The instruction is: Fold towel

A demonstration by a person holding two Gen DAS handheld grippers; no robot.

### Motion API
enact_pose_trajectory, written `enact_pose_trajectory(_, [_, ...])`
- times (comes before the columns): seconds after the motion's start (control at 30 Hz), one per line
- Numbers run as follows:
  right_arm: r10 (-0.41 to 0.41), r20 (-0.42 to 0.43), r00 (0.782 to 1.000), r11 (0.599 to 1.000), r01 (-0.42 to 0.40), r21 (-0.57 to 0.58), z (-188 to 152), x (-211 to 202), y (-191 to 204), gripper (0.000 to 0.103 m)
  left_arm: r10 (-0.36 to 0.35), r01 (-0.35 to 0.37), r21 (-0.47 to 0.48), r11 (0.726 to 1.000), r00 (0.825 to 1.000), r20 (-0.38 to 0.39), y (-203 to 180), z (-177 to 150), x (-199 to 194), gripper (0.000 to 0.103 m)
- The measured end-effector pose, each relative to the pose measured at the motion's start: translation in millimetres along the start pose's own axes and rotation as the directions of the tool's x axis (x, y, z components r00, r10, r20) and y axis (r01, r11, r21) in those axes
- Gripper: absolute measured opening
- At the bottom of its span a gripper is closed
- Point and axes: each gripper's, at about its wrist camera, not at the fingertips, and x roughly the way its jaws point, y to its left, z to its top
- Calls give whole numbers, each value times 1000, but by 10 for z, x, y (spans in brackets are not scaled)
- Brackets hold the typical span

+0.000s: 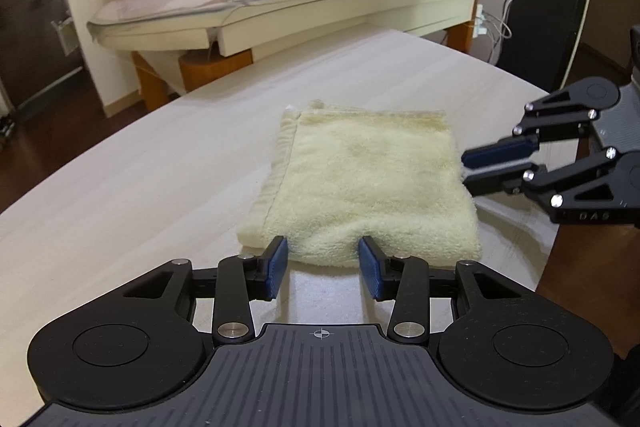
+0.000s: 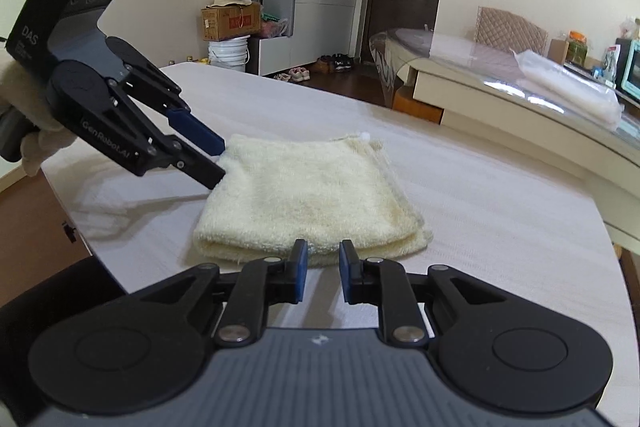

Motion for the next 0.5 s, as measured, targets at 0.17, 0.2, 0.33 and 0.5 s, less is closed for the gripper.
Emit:
enact_pose_trajectory(0.17, [14, 29, 999, 1000, -14, 9, 103, 7, -40, 27, 4, -4, -6, 1000, 1000, 4, -12, -15, 6, 44])
enact_pose_trajectory(0.2, [14, 28, 999, 1000, -15, 7, 110, 29, -42, 27, 4, -4, -6, 1000, 1000, 4, -16, -13, 2, 44])
enact_pose_trajectory(0.33, [22, 3, 1000, 1000, -22, 3, 104, 134, -36, 28, 5, -5, 1, 1000, 1000, 2, -20, -9, 4, 44])
enact_pose_trajectory(0.5, [30, -19, 999, 999, -30, 13, 56, 144, -37, 29, 3, -3, 4, 1000, 1000, -2, -10, -14, -2, 45])
